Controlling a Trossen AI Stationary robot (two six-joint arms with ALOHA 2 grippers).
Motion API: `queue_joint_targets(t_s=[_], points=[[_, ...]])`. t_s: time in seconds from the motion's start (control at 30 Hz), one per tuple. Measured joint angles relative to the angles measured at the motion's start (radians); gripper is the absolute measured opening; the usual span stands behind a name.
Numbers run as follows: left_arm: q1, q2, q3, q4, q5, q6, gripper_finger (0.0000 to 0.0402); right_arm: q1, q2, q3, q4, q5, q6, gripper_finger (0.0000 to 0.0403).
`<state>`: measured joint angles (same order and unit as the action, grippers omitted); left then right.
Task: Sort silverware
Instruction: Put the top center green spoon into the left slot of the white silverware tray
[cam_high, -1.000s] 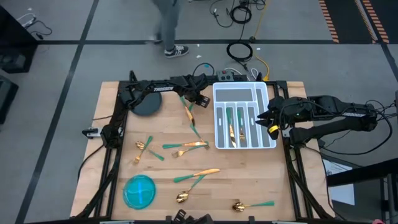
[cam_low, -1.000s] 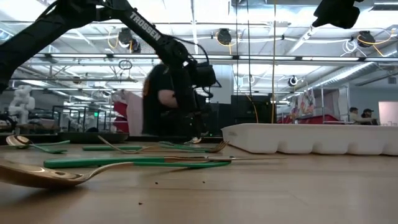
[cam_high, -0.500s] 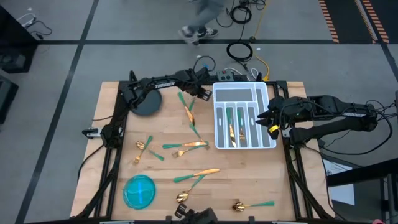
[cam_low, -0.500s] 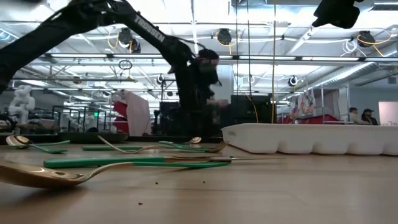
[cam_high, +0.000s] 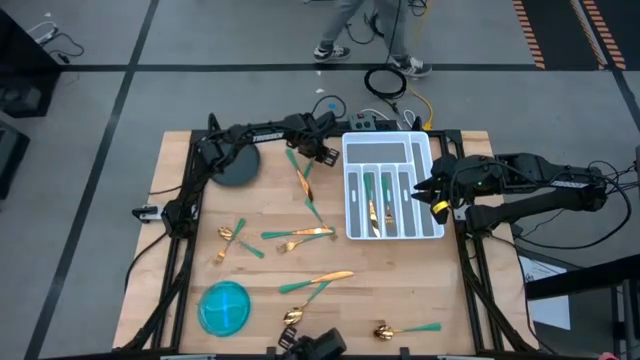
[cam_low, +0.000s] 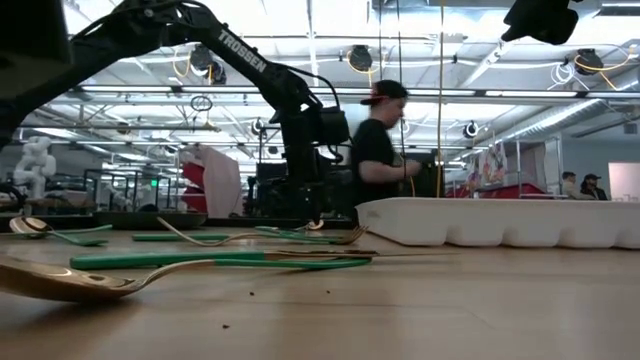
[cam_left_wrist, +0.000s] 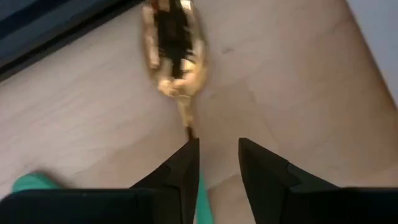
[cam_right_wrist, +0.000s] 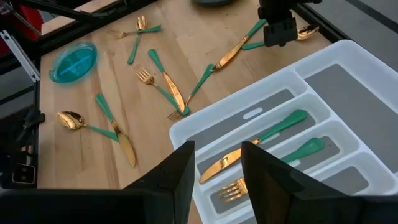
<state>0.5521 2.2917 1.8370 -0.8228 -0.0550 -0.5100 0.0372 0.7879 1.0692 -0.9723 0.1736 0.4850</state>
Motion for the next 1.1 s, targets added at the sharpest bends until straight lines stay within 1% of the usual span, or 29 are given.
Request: queue_joint_targets(t_s=[0.1, 0.13, 0.3, 0.37, 0.47, 0.57, 0.63, 0.8, 0.87, 1.0, 1.1], points=[[0.013, 0.000, 0.000, 0.001, 0.031, -0.006, 0.0099, 0.000, 0.000, 0.000, 0.020, -0.007, 0.000, 0.0126], [0.015, 0.000, 0.000, 0.000, 0.027, -0.006, 0.0095, 0.000, 0.000, 0.000, 0.028, -0.015, 0.000, 0.0126], [0.018, -0.013, 0.004, -0.019, 0.028, 0.018, 0.0091, 0.000, -0.002, 0.000, 0.026, -0.024, 0.002, 0.0126], [0.017, -0.031, 0.029, -0.028, 0.005, 0.049, 0.0090, 0.000, -0.003, 0.000, 0.027, -0.023, 0.001, 0.0126], [0.023, -0.048, 0.075, -0.019, 0.000, 0.081, 0.0091, 0.000, -0.007, 0.000, 0.026, -0.023, 0.001, 0.0126], [0.043, -0.043, 0.100, -0.007, 0.011, 0.108, 0.0098, 0.000, -0.009, 0.000, 0.026, -0.023, 0.001, 0.0126], [0.058, -0.035, 0.102, -0.003, 0.050, 0.120, 0.0106, 0.000, -0.011, 0.000, 0.026, -0.024, -0.001, 0.0126], [0.070, -0.016, 0.087, -0.075, 0.126, 0.170, 0.0130, 0.000, -0.017, 0.000, 0.028, -0.044, -0.003, 0.0126], [0.067, -0.018, 0.087, -0.066, 0.130, 0.202, 0.0140, 0.000, -0.019, 0.000, 0.028, -0.045, -0.003, 0.0126], [0.066, -0.019, 0.088, -0.070, 0.133, 0.205, 0.0154, 0.000, -0.021, 0.000, 0.032, -0.045, -0.008, 0.0126], [0.066, -0.019, 0.088, -0.103, 0.152, 0.209, 0.0158, 0.000, -0.020, 0.000, 0.033, -0.045, -0.009, 0.0126]])
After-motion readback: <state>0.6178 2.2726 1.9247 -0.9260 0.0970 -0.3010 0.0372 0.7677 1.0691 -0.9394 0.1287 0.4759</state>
